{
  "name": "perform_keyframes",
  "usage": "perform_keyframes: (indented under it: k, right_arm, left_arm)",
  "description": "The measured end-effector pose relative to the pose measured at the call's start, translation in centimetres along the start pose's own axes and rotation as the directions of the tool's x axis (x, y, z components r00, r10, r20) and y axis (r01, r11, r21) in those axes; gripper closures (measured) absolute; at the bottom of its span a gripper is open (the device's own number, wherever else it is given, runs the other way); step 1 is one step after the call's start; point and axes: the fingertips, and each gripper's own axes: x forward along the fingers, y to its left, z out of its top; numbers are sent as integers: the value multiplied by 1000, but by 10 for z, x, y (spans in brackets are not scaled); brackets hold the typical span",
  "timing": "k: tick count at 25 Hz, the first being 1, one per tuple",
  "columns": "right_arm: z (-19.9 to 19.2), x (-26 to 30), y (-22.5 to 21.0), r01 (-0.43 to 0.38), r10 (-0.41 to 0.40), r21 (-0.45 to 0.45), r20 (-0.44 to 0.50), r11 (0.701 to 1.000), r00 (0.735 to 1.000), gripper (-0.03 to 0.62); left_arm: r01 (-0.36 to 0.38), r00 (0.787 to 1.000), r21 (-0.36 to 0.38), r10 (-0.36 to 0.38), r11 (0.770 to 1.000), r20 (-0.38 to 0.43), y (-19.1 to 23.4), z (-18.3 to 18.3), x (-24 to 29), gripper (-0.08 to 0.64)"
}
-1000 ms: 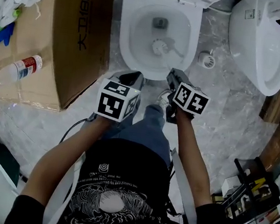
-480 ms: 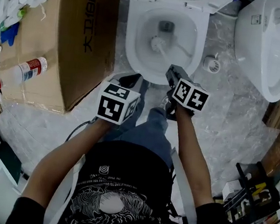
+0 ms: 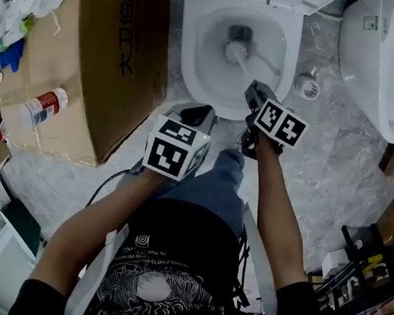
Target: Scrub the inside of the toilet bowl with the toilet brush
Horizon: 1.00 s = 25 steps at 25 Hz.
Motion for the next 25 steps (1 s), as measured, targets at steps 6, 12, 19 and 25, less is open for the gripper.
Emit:
perform_keyframes:
  k: [6, 12, 19, 25]
  right_arm:
    - [17, 21, -2, 24, -25, 19, 20, 1000, 999, 440]
    - [9, 17, 1, 35, -35, 6, 10, 999, 999, 440]
    - [-19, -19, -5, 39, -41, -57, -36, 998, 999, 440]
    - [-33, -59, 3, 19, -27, -133, -56, 991, 998, 440]
  left_arm:
    - [9, 999, 36, -8, 999, -34, 16, 8, 2, 561]
    - [1, 1000, 40, 0, 999, -30, 27, 16, 0, 561]
    - [-7, 999, 7, 7, 1000, 39, 13, 21, -8, 561]
    - [-22, 995, -37, 25, 999, 97, -10, 12, -23, 561]
